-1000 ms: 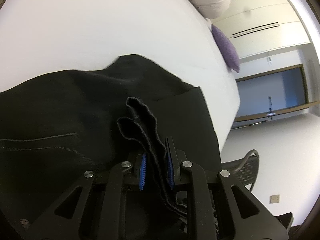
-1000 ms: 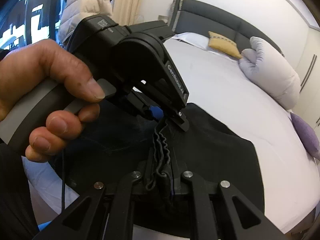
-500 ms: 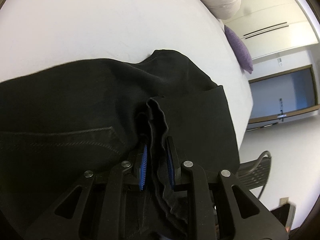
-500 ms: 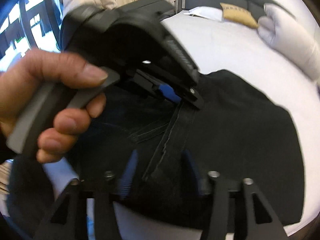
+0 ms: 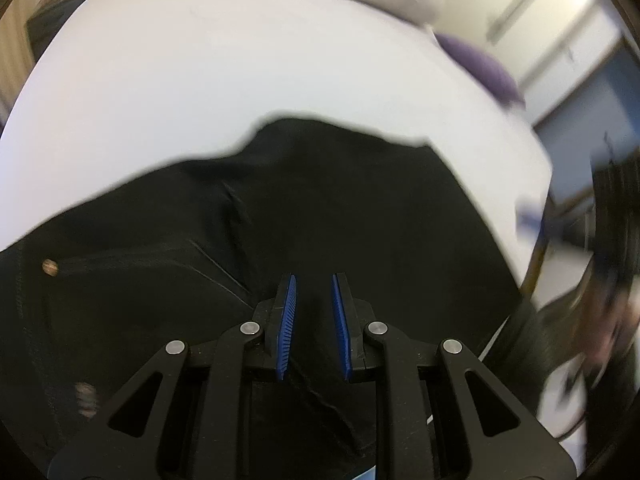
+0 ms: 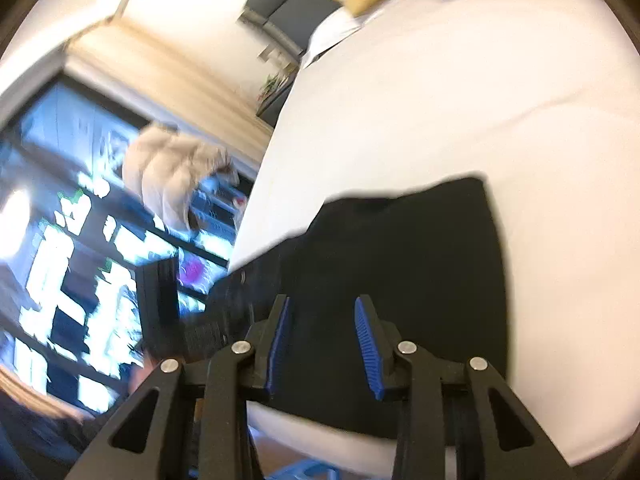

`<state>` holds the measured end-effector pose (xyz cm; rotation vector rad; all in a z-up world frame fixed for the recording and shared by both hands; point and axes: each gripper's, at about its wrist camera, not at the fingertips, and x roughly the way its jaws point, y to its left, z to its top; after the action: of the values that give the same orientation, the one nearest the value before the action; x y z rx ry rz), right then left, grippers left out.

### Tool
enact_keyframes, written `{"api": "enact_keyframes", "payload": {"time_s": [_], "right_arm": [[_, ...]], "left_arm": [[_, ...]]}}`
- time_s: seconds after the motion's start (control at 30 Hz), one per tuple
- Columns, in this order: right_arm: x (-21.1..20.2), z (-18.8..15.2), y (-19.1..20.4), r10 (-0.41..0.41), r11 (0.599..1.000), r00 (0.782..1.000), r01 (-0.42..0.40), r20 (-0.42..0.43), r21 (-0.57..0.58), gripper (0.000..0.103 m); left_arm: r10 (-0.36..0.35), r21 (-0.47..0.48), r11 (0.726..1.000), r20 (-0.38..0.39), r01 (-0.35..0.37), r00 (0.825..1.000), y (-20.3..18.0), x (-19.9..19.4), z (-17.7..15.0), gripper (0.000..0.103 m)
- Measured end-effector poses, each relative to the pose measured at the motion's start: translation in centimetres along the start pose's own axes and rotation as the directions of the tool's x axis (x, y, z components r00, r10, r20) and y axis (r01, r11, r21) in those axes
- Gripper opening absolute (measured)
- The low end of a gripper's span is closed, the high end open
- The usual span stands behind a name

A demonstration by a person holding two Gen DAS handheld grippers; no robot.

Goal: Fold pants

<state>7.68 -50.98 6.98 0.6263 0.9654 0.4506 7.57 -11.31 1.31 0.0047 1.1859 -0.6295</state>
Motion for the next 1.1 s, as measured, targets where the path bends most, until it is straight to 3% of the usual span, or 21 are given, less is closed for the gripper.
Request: {"api": "enact_keyframes", "payload": {"time_s": [0.07,0.2,0.3,0.33,0.37,0.5,0.63,0.93,1.1], "right_arm": [[1.0,2.7,-2.1,0.054,0.998,0.998,-0.052,-0.033,0.047,0.037],[4.9,5.8,-4.8,0.133,0.987,0.985,-0.122,-0.111,0.103,0.037],[8.0,6.3,-6.9,0.118,0.985,0.976,-0.092,-0.181,0.147,0.037],[9.4,6.2,-7.7,0.104,0.984,0.972,-0.07,-0.212,0.163,0.033],[10.2,6.1,-8.5,0.078,0.983,0.967,-0.035,-0.241,0.178,0.02],[10.2,4.1,-8.8,0.124,0.978,0.96,-0.076,-0.251,0.193,0.017],[9.1,1.7,-8.7,0.116,0.983,0.953,-0.07,-0.279,0.169,0.017],[3.1,-5.1,-8.0,0.13,0.978,0.962,-0.085,-0.24,0.188,0.032],[1.2,-7.7,-8.0,0.148,0.972,0.965,-0.101,-0.217,0.211,0.034]], "left_arm": [[0.009,0.035,0.999,-0.048,-0.007,0.999,-1.0,1.8,-1.4,0.018],[0.048,0.101,0.994,-0.005,-0.047,0.999,-2.1,2.0,-2.9,0.017],[0.056,0.126,0.99,-0.001,-0.055,0.998,-2.4,2.3,-3.1,0.017],[0.05,0.122,0.991,0.001,-0.05,0.999,-2.3,2.5,-3.1,0.017],[0.043,0.114,0.993,0.003,-0.043,0.999,-2.2,2.5,-3.1,0.017],[0.023,0.104,0.994,0.012,-0.024,1.0,-1.5,2.2,-3.5,0.017],[0.01,0.095,0.995,0.019,-0.012,1.0,-0.7,1.9,-3.5,0.017],[-0.006,0.078,0.997,0.02,0.005,1.0,1.6,-0.3,-3.7,0.017],[-0.005,0.075,0.997,0.029,0.002,1.0,1.6,-0.3,-3.9,0.017]]}}
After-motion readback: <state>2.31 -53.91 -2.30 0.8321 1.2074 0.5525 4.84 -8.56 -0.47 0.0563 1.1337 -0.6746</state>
